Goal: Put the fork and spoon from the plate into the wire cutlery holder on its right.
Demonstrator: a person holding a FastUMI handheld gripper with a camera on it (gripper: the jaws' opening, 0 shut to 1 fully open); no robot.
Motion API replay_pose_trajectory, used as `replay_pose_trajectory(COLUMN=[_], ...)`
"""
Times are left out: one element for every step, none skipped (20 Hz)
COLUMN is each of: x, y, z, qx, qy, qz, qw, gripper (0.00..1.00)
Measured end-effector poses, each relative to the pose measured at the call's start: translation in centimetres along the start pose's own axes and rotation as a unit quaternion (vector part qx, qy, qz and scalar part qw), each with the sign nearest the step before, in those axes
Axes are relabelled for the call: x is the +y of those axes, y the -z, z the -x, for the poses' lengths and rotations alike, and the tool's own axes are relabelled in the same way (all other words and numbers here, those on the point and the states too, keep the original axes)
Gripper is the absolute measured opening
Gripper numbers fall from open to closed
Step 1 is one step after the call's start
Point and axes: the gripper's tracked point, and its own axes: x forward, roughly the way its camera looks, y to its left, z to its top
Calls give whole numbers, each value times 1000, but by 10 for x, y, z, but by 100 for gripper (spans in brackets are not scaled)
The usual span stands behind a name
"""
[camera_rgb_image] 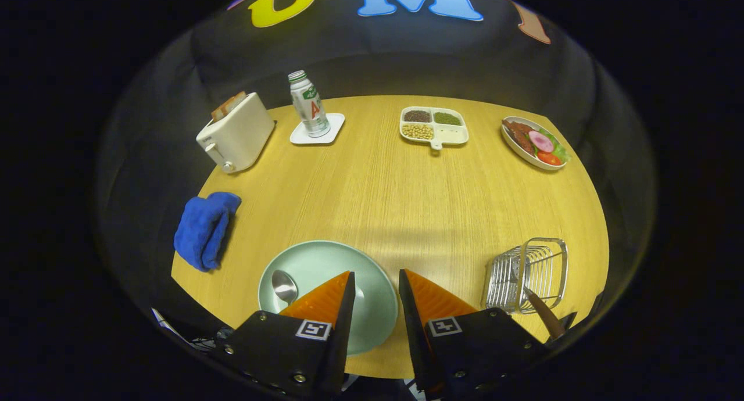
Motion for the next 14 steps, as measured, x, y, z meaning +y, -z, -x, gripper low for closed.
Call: replay_pose_trajectory(x=[6, 12, 19, 25, 32, 38, 44, 49, 54, 58, 62, 65, 68, 71], y=[4, 8, 12, 17, 22, 27, 33, 39, 44, 49, 56, 60, 66, 70], z=[-3, -5, -8, -9, -12, -14, -16, -17, -19, -21, -22, -24, -26, -28], qx=[7, 14, 21, 28, 36, 45, 54, 62, 71, 80, 90, 98, 105, 112], qy=[-6, -12, -18, -24, -31, -37, -44, -51, -57, -63, -68, -74, -78, -82], qz=[9, 18, 28, 38, 48, 59, 68, 75, 83, 90, 96, 102, 107, 111], qw=[1000, 1000, 999, 999, 998, 997, 995, 994, 992, 991, 989, 987, 986, 984], gripper=[46, 46, 46, 46, 46, 46, 46, 46, 46, 46, 46, 46, 46, 46])
